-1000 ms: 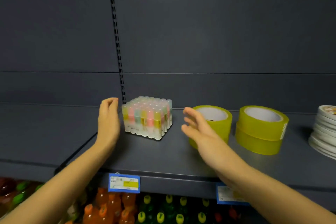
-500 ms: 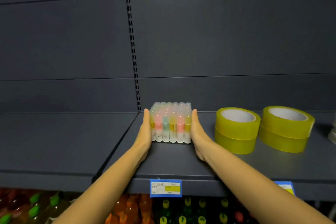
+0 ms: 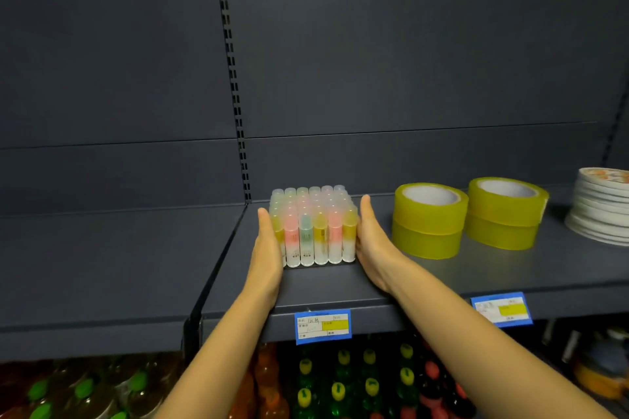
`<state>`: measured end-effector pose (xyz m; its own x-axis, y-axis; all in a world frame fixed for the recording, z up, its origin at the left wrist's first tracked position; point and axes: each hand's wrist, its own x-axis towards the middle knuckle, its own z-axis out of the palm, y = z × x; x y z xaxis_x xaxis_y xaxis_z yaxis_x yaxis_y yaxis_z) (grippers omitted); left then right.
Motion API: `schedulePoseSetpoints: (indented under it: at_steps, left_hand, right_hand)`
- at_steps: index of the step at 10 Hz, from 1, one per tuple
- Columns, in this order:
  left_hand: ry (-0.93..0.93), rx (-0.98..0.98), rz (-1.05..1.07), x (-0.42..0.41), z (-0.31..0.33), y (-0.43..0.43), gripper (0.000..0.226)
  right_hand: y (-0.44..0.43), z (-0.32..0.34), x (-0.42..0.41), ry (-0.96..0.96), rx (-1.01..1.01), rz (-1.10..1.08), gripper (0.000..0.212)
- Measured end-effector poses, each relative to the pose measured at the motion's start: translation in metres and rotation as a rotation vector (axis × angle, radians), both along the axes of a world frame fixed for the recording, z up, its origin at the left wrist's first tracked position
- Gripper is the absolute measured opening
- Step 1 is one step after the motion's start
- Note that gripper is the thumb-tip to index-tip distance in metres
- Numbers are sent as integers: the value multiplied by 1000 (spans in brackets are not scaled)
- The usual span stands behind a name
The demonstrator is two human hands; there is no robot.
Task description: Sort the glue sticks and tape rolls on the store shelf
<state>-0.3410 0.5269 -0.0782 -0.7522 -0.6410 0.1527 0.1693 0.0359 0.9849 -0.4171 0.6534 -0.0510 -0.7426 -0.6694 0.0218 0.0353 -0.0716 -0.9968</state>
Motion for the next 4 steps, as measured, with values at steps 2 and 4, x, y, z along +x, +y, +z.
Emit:
schedulePoseSetpoints:
  at_steps: [2,4]
  left_hand:
    - [15,-2,43,3,-4,-1,77]
    - [34,-40,224,9,-6,-3,73]
  right_hand:
    - [14,-5,18,-151,-130,-140,61]
    - [84,-16,61,189,-303,-303,25]
